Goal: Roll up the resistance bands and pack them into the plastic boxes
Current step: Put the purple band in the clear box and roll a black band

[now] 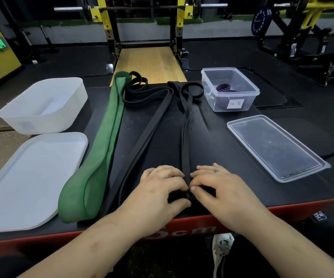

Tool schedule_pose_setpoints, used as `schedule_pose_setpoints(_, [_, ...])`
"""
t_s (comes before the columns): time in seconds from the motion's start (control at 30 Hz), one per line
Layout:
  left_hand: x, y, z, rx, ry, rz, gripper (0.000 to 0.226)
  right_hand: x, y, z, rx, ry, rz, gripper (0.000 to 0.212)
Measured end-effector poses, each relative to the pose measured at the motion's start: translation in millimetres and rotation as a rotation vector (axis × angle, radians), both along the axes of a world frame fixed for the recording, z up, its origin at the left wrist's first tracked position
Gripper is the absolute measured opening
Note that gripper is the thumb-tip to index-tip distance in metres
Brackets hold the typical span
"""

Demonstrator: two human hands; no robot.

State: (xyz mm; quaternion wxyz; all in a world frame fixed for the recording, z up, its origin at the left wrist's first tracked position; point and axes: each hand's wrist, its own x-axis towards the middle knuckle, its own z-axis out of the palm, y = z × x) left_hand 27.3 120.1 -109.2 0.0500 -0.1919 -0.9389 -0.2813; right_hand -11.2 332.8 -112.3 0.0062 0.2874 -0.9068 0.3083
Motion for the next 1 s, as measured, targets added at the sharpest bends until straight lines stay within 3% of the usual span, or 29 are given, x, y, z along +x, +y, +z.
schedule_pose_setpoints(0.1, [-1,-1,-1,0.010,0.036,0.001,0.023,-1,6,2,0.009,-0.015,0.057,0.015])
schedule_pose_setpoints(0.23, [-3,-2,1,0.009,0.023,0.003,0.025,-4,12,3,0.079,-0.051,0.126,0.032])
schedule_pose_setpoints(0.7, [-2,1,2,-0.001,0.012,0.028,0.033,-12,9,3,-0.020,-0.050,0.107,0.020])
schedule_pose_setpoints(1.0, [-7,0,1,0.023,0.050,0.043,0.023,-13,5,2,-0.062,-0.085,0.043,0.017])
